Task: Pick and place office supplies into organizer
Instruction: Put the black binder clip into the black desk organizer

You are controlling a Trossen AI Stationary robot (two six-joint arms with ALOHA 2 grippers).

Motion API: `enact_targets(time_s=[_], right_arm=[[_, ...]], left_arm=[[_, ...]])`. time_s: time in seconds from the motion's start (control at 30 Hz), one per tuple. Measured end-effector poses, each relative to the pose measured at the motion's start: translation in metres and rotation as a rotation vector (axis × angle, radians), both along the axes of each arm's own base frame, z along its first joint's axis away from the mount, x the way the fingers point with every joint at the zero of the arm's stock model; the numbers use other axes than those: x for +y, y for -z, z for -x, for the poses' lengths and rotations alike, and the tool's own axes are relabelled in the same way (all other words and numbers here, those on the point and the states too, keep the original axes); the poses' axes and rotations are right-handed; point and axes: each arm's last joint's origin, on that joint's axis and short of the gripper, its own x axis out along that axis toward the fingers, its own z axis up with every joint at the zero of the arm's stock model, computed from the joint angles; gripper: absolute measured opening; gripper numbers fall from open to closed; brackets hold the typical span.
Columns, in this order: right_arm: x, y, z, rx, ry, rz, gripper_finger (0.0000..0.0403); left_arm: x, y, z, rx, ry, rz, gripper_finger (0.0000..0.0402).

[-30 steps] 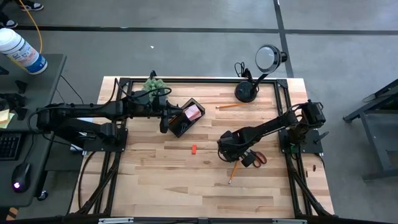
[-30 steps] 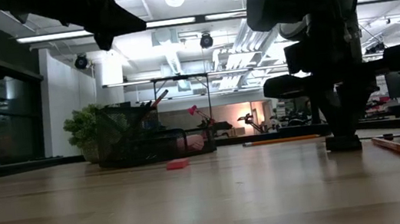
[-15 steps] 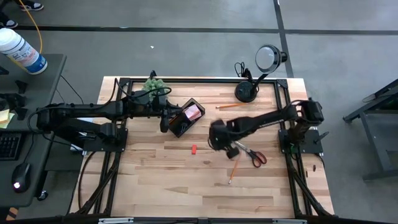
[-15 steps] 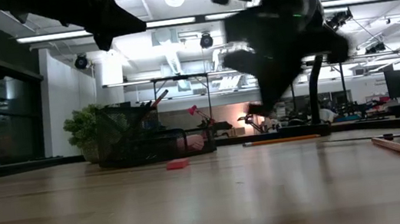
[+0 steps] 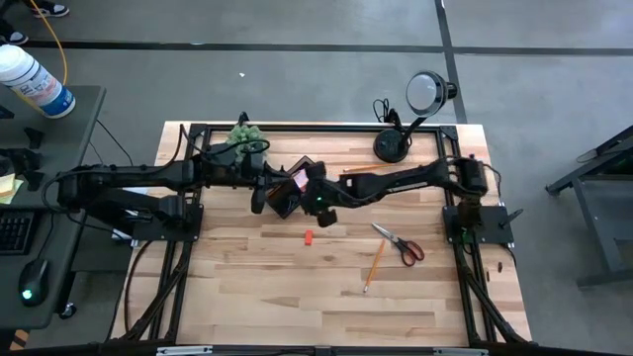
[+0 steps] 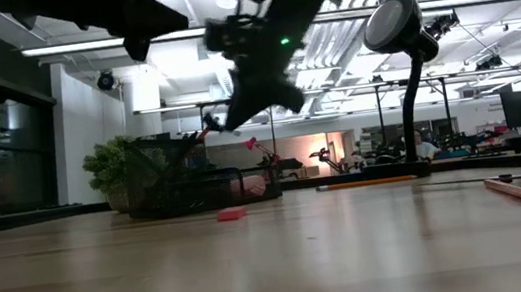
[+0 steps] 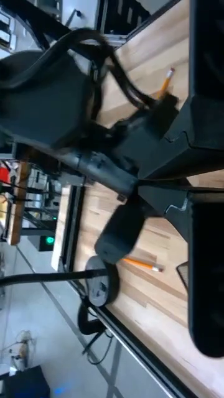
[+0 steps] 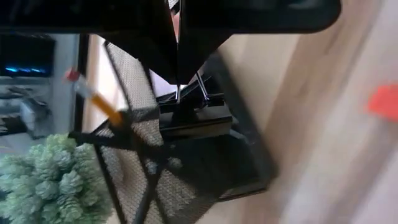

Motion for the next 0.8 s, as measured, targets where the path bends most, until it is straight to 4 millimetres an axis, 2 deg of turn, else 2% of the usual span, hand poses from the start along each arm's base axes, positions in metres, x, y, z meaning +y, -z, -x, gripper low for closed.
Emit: enact_targets(time_s=[0.17, 0.33, 0.8], right_arm=[[-0.002, 0.008, -0.025, -0.021, 0.025, 0.055, 0.0], [0.0, 0.014, -0.04, 0.006, -0.088, 0.049, 0.0], [0.001, 0.017, -0.041, 0.004, -0.209, 0.009, 0.0]], left_arm=[[-0.002, -0.006, 0.005, -0.031, 0.01, -0.008, 0.0014], [-0.004, -0.013, 0.011, -0.061, 0.01, -0.019, 0.0014], [-0.005, -0.015, 0.013, -0.072, 0.011, -0.024, 0.0014]])
